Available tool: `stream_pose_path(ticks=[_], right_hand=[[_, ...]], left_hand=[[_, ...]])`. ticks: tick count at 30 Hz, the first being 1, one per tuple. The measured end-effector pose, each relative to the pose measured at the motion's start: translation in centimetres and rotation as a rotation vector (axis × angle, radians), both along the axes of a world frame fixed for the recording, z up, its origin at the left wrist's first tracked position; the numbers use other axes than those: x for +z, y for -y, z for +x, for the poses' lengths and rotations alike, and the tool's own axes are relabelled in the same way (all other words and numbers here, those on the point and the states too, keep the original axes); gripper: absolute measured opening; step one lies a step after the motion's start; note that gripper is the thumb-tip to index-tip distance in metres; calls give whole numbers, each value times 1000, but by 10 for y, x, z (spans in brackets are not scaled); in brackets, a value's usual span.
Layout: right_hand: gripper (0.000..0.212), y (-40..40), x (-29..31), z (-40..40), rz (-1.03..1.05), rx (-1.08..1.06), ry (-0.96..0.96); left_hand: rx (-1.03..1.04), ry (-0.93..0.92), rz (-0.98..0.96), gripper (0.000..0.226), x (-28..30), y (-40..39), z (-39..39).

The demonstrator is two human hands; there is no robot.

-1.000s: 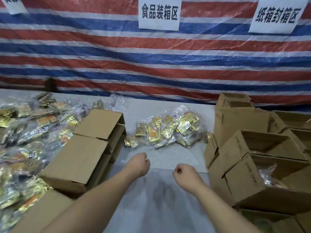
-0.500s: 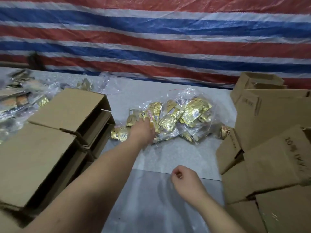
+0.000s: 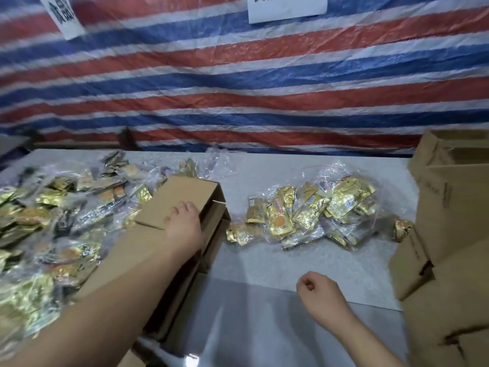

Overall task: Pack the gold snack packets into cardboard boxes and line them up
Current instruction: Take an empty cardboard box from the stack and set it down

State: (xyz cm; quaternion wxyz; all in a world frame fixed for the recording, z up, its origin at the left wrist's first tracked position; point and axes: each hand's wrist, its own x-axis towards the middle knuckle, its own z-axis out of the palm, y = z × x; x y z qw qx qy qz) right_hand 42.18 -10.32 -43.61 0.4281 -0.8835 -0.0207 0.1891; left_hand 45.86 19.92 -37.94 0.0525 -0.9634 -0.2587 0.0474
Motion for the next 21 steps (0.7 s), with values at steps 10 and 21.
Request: stream_pose_path(ticks=[10, 21], right_hand=[[18, 19, 93, -16, -15, -20, 101], [67, 61, 154, -51, -112, -151, 60]], left_hand=[[-160, 303, -168, 33, 129, 28, -9], [-482, 150, -751, 14, 108, 131, -102]])
